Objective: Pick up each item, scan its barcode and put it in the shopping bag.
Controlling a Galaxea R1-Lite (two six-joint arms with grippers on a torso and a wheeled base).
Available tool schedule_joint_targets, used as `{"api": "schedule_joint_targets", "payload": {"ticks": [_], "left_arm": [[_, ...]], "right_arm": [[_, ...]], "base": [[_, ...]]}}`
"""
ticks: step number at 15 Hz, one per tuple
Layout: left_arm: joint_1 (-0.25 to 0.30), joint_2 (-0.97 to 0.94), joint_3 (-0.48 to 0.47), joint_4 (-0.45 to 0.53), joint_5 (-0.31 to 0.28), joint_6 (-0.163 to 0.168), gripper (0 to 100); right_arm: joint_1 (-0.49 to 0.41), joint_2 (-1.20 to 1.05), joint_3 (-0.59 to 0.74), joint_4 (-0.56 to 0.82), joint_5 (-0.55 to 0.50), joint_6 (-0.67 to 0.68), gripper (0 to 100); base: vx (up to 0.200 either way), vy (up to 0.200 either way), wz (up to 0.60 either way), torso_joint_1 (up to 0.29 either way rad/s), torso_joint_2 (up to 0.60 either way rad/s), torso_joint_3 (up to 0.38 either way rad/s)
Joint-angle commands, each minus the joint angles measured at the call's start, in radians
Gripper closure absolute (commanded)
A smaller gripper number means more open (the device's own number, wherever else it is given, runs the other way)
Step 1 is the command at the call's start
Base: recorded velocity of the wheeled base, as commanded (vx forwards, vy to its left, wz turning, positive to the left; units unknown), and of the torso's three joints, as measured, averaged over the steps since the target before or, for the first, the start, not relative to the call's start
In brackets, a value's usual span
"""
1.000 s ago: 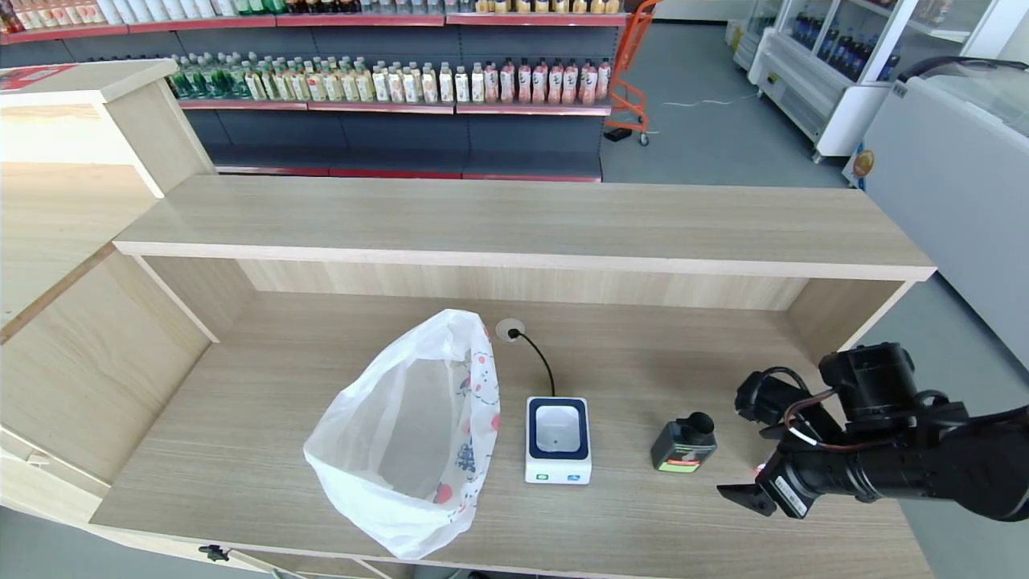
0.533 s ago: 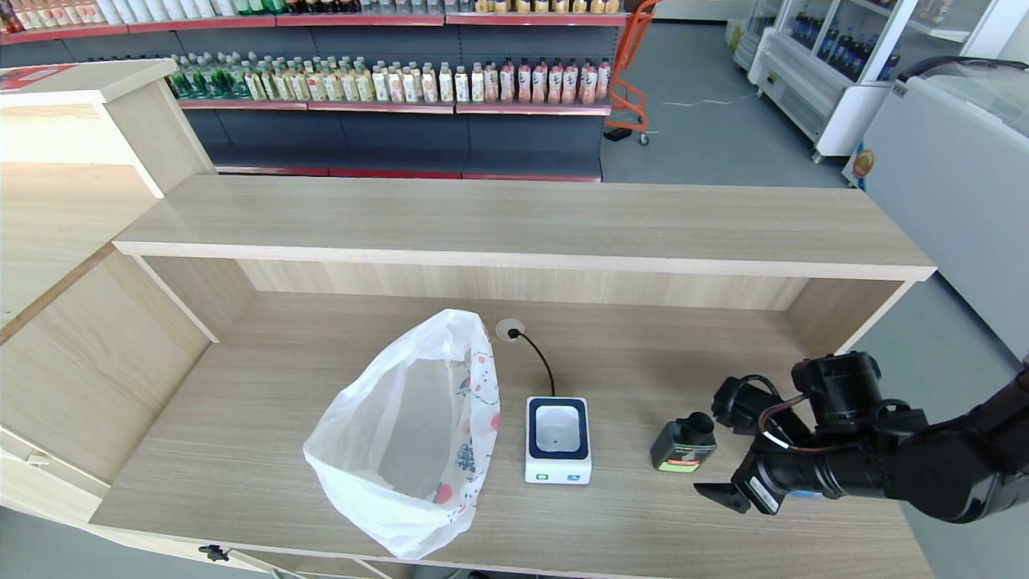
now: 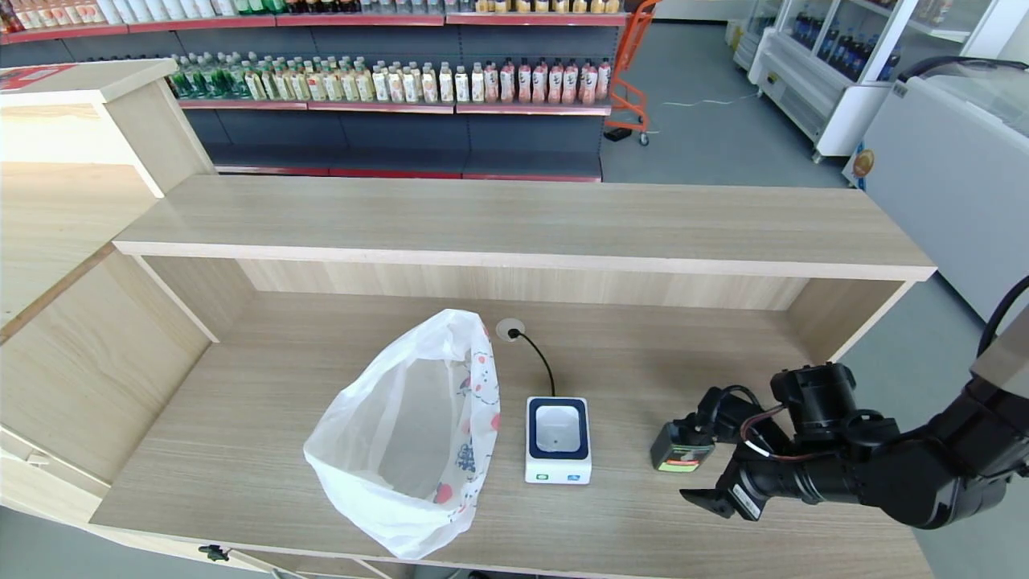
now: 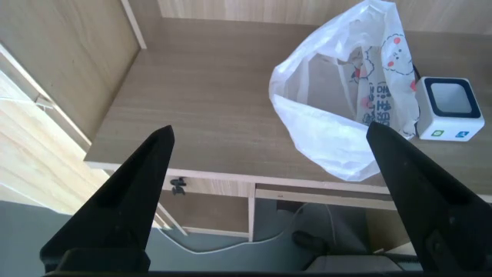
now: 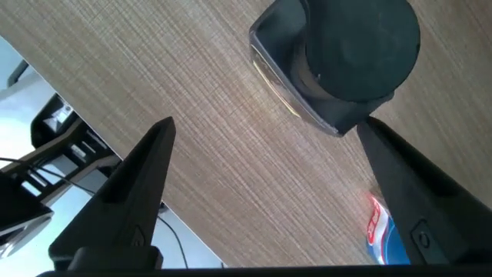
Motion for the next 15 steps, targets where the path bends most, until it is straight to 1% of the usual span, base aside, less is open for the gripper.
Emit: {"api": "schedule_joint_targets", "payload": {"ticks": [1, 7, 9, 11, 12, 15], "left_arm": [[0.0, 0.0, 0.0, 0.0, 0.0, 0.0, 0], [0.0, 0.0, 0.0, 0.0, 0.0, 0.0, 0], [0.0, 0.0, 0.0, 0.0, 0.0, 0.0, 0], [0.0, 0.0, 0.0, 0.0, 0.0, 0.0, 0], [0.0, 0.0, 0.0, 0.0, 0.0, 0.0, 0], [0.0, 0.0, 0.0, 0.0, 0.0, 0.0, 0]], "right_arm": [[-0.001, 0.011, 0.009, -0.002, 0.001, 0.0, 100], [-0.004, -0.012, 0.006, -0.005, 0.001, 0.0, 100], [-0.004, -0.048, 0.024, -0.002, 0.001, 0.001, 100], [-0.027, -0.111, 0.048, 0.004, -0.007, -0.002, 100], [-0.039, -0.129, 0.045, 0.007, -0.005, -0.005, 0], [-0.036, -0.1, 0.041, 0.008, -0.005, -0.003, 0]], "base": [[0.0, 0.0, 0.0, 0.0, 0.0, 0.0], [0.0, 0.0, 0.0, 0.0, 0.0, 0.0], [0.0, 0.0, 0.0, 0.0, 0.0, 0.0], [0.0, 0.0, 0.0, 0.0, 0.0, 0.0], [0.0, 0.0, 0.0, 0.0, 0.0, 0.0], [0.0, 0.0, 0.0, 0.0, 0.0, 0.0]]}}
